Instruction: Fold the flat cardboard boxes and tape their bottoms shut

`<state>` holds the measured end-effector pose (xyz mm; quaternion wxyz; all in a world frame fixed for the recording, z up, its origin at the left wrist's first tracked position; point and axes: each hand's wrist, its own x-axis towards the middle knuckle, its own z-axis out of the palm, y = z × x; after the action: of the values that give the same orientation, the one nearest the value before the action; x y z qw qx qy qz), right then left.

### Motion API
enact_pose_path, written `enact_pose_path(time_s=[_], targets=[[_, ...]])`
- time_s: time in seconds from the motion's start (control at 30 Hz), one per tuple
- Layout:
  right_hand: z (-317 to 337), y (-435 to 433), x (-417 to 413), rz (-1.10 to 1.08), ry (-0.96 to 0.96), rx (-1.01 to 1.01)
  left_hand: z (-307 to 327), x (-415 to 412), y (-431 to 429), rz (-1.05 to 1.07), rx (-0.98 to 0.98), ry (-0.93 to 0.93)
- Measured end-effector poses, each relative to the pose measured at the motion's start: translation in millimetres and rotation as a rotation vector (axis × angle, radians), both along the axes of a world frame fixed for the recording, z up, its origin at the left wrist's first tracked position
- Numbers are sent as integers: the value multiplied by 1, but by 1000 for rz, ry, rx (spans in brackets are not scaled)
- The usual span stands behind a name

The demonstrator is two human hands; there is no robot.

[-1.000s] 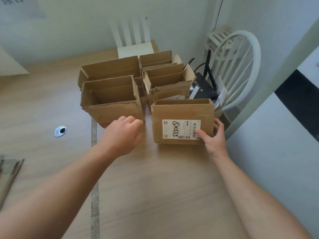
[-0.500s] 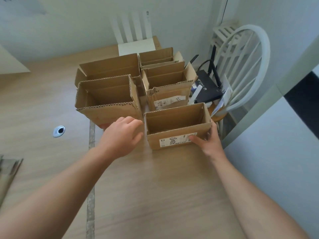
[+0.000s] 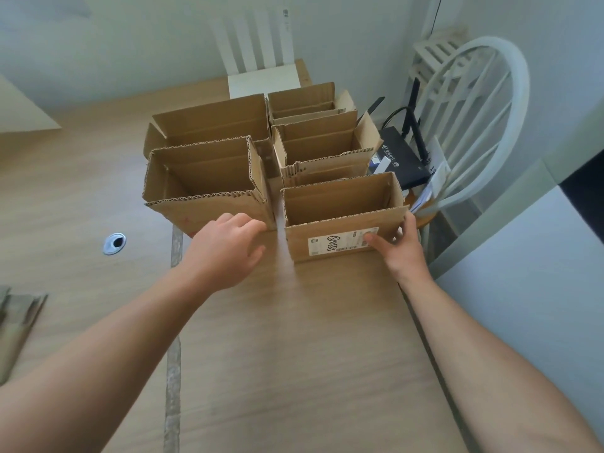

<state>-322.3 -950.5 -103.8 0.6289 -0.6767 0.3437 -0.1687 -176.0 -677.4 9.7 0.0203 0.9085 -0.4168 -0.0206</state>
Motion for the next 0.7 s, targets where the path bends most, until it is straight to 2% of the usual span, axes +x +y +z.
enact_pose_path(time_s=[0.13, 0.33, 0.53, 0.7], targets=[[10, 4, -10, -22, 44, -57, 5, 0, 1, 6, 46, -5], [24, 28, -57, -84, 320, -267, 19, -12, 14, 26, 77, 36], [53, 81, -89, 39, 386, -480, 43, -37, 51, 59, 67, 62], [100, 158, -86, 238, 412, -668, 62, -61, 114, 93, 80, 36]])
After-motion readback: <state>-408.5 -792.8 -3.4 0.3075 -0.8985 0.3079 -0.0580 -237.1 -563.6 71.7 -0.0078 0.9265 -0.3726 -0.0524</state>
